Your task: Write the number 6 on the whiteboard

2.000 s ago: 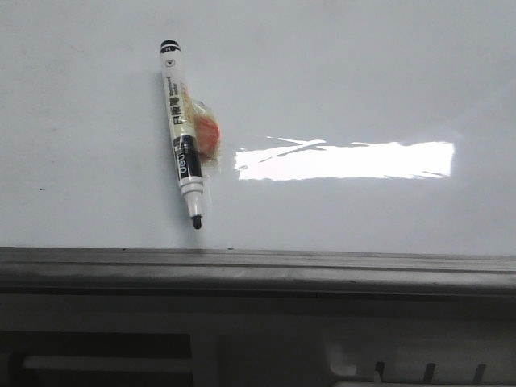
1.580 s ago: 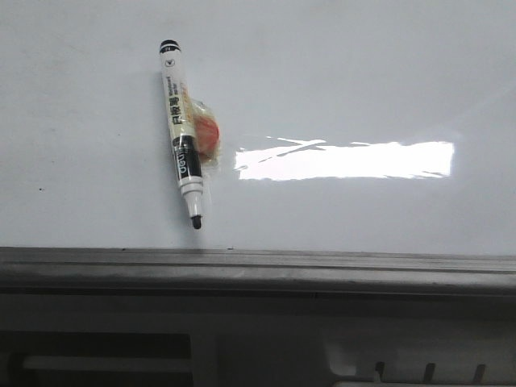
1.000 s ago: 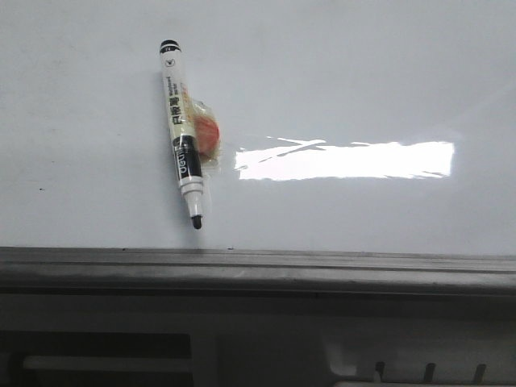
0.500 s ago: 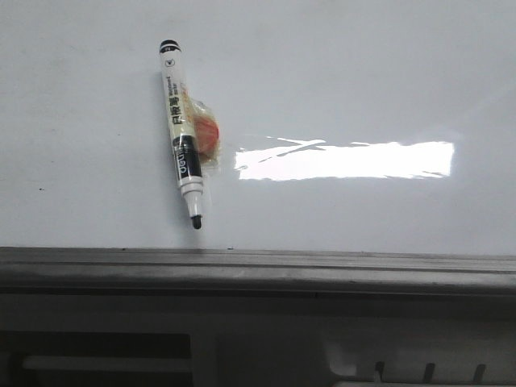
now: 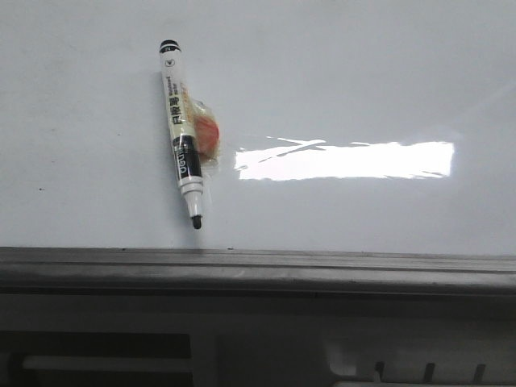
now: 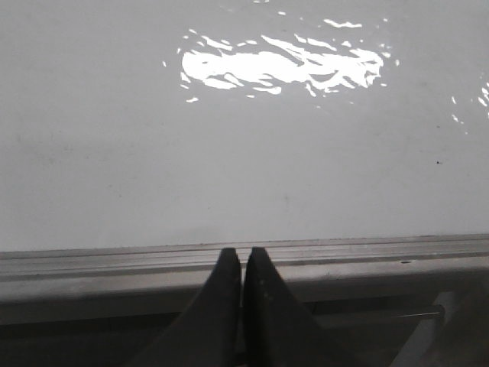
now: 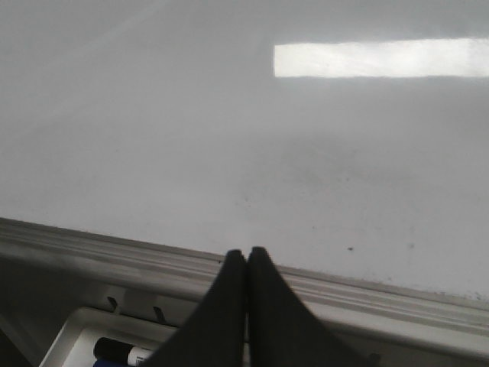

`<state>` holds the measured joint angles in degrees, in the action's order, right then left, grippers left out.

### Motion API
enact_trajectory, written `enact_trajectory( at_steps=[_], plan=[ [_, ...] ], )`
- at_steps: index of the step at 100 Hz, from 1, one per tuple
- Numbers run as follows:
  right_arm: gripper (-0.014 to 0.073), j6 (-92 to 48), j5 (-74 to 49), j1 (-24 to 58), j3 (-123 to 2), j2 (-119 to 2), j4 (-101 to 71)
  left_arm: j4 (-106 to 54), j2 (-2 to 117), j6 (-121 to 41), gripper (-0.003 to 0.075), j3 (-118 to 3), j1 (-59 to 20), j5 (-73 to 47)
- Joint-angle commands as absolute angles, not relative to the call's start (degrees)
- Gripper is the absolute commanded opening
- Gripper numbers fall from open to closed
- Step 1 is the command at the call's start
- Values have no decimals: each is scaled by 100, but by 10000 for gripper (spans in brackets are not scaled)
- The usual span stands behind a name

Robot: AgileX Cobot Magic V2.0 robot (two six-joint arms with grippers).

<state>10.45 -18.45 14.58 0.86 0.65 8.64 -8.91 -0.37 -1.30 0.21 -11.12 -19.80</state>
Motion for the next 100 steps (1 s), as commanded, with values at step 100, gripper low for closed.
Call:
enact_trajectory(
  at_steps=[100],
  plan=[
    [-64,1502,2775,1429,205,164,-46,-5078,-195,-86,-19,268,-1162,-544]
  ],
)
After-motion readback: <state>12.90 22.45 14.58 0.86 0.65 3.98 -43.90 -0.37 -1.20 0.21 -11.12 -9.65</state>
